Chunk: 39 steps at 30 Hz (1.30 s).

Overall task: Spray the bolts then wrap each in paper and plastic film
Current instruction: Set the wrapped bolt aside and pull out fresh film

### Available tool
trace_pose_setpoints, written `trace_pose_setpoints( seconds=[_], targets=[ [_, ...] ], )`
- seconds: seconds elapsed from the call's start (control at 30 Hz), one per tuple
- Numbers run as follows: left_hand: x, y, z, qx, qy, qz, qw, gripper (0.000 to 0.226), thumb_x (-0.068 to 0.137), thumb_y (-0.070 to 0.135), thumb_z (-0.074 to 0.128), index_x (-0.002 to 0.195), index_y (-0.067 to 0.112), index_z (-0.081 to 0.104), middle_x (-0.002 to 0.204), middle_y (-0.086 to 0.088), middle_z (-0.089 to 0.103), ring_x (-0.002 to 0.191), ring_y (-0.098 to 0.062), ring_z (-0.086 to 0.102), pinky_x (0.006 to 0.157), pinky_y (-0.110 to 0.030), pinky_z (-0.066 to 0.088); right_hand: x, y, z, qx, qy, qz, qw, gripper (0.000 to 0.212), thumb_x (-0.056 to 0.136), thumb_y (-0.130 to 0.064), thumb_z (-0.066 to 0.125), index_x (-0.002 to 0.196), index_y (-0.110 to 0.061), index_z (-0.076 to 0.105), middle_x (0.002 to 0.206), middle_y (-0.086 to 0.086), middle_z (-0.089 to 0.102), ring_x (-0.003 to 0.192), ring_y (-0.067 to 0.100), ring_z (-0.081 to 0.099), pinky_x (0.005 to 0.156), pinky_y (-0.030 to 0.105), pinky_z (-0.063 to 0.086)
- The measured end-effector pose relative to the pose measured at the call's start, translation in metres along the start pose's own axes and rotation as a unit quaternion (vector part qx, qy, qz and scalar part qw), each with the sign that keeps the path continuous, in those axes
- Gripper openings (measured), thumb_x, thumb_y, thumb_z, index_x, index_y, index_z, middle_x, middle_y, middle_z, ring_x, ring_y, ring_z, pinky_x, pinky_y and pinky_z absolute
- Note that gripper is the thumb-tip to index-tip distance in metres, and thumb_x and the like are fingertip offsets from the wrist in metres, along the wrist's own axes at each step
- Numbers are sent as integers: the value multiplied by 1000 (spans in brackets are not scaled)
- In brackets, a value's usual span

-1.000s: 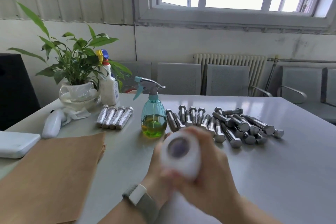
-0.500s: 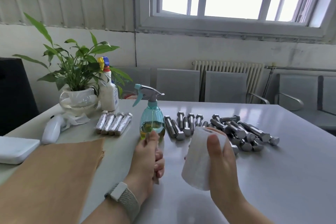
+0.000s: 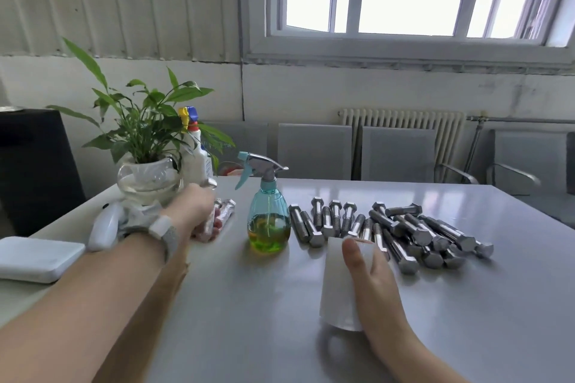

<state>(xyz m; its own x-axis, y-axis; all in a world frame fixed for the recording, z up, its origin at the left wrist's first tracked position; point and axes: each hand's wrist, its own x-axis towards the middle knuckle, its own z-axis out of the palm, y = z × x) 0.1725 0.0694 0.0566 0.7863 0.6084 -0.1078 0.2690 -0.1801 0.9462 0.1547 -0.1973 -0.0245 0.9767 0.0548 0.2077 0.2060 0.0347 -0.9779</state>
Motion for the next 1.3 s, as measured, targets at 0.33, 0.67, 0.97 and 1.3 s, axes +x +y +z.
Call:
trace_pose_setpoints(
  seconds=[0.33,0.67,0.97,1.3],
  targets=[
    [78,-32,67,532,73,207,818,30,97,32,44,122,18,43,113,-13,65,105,-33,62,70,-35,39,11,10,2,-32,-13,-29,999,71,48,-79,56,96,-28,67,83,-14,72,72,5,68,64,32,51],
    [105,-56,75,604,104,239,753,40,98,31,34,135,22,45,142,-11,38,127,-29,38,103,-41,29,15,15,2,-11,-16,-27,999,71,48,-77,59,97,-26,68,83,-9,73,74,6,69,67,31,48],
    [116,-61,57,554,33,269,787,43,99,34,33,141,36,40,143,0,44,132,-23,40,109,-41,26,12,11,2,-1,-14,-32,999,69,49,-72,62,96,-23,70,81,-15,73,72,0,68,62,21,49],
    [128,-62,41,566,43,254,783,48,95,41,36,144,39,39,145,4,44,134,-20,40,106,-41,31,13,13,0,3,-30,-38,999,63,51,-75,61,93,-28,69,82,-10,73,73,5,69,60,18,51]
  ],
)
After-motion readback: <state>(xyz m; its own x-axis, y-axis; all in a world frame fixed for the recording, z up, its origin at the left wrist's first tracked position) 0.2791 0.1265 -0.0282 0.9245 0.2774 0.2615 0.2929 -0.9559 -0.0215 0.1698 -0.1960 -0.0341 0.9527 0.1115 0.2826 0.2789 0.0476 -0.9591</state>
